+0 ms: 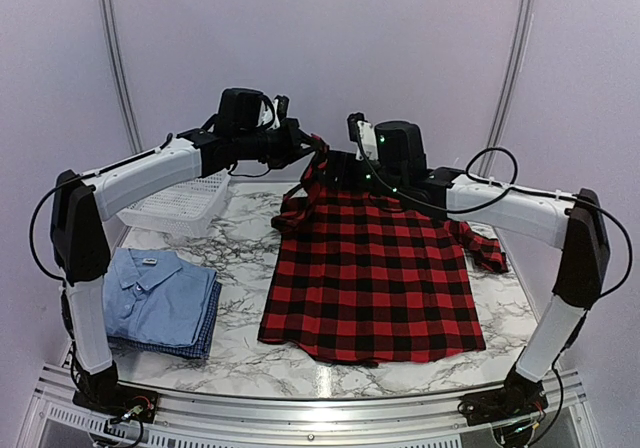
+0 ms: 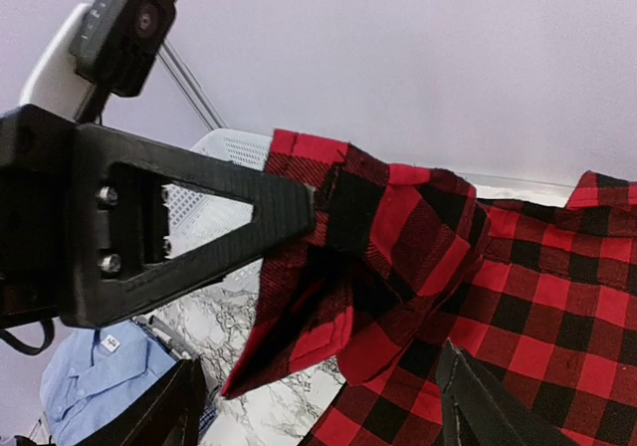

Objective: Fold and stack the long sleeve shirts
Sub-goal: Pass from the left arm to the right, then pick up the shirt from the center of the board, then fold the flattened shirt at the center of the board, then fold the sleeve of the 1/3-folded shirt.

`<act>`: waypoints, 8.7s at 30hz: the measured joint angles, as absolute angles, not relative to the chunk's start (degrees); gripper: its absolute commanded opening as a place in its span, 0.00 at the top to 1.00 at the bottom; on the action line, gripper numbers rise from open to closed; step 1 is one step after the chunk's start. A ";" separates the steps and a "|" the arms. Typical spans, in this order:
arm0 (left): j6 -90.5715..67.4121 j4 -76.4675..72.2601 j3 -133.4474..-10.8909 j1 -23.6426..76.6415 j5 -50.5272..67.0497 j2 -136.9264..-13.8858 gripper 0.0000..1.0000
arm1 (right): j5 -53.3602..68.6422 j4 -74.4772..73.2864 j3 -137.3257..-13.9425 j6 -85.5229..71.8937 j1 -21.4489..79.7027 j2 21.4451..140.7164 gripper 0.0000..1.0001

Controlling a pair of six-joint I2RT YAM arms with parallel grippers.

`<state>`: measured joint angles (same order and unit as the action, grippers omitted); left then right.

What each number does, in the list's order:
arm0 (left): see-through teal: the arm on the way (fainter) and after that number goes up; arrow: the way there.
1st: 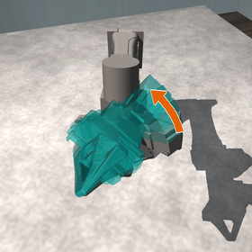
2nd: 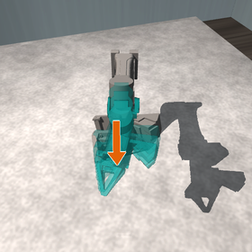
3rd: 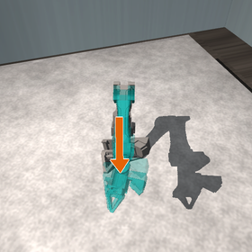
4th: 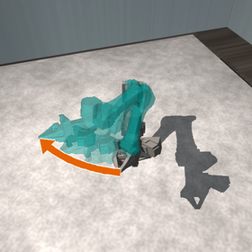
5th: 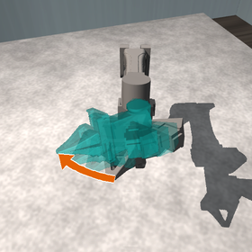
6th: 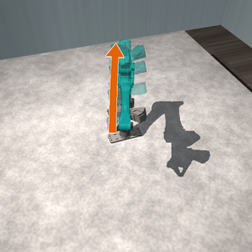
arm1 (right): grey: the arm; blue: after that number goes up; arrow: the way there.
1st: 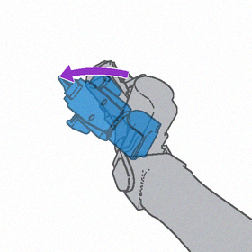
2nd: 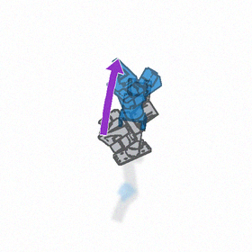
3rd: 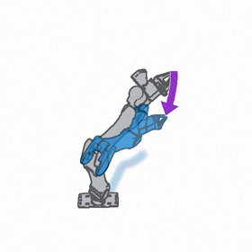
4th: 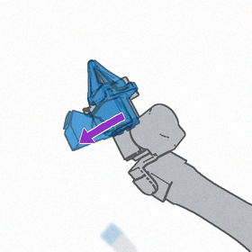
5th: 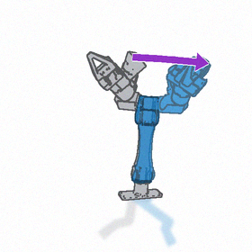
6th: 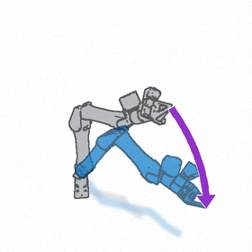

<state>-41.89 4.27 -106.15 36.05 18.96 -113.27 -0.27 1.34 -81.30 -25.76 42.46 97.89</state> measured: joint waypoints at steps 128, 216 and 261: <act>-74.74 -10.76 -28.97 59.94 -0.51 -84.55 1.00 | -1.28 -15.62 -102.50 -12.40 36.47 108.73 1.00; -41.65 16.53 -70.81 49.08 19.46 -102.85 0.64 | 8.51 -23.33 -73.34 5.02 37.98 87.74 1.00; -45.78 9.98 -62.43 50.81 20.58 -103.04 0.61 | 5.52 -33.26 -66.04 -1.85 50.52 87.81 0.55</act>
<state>-45.78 9.98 -62.43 50.81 20.58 -103.04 5.52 -33.26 -66.04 -1.85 50.52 87.81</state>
